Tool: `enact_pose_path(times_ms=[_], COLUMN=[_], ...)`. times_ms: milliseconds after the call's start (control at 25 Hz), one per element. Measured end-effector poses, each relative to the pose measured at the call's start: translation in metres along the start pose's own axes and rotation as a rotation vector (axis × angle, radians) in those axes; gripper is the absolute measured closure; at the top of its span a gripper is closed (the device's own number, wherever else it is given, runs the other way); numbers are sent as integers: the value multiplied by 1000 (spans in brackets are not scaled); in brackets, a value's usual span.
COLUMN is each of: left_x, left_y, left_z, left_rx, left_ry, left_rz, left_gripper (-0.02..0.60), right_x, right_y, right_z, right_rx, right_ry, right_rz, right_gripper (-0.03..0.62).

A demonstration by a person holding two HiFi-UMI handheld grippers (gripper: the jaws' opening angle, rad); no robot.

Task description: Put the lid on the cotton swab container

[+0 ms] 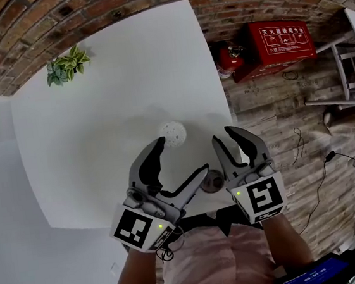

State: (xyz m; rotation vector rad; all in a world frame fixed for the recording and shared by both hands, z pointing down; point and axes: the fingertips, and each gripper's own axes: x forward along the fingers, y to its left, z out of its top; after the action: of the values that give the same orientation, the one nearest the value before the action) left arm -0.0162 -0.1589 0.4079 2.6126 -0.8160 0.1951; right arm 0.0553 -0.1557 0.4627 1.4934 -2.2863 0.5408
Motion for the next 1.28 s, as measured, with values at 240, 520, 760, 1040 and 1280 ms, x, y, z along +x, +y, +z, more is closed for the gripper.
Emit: enact_pose_path(times_ms=[240,520,760,1040,1280], left_x=[0,0,3,0,1], left_y=[0,-2,-3,-5,-10], left_z=[-4,3,6,-1,-13], left_rx=[-6,6,18,13,-38], left_ry=[4,0,7,17,81], left_rz=[2,-1,-9,-15,-42], left_gripper=[175,179,181,183,183], right_x=[-2,-1,0,10,27], right_y=[-1,-1,-2,0,10], right_z=[-4,-1,16,61,78], right_rx=[9,6,8,24,4], right_ry=[5,-8,-40,-160,-141], right_rz=[-7,-11,-8,145,248], right_gripper=[471,471,470,414,372])
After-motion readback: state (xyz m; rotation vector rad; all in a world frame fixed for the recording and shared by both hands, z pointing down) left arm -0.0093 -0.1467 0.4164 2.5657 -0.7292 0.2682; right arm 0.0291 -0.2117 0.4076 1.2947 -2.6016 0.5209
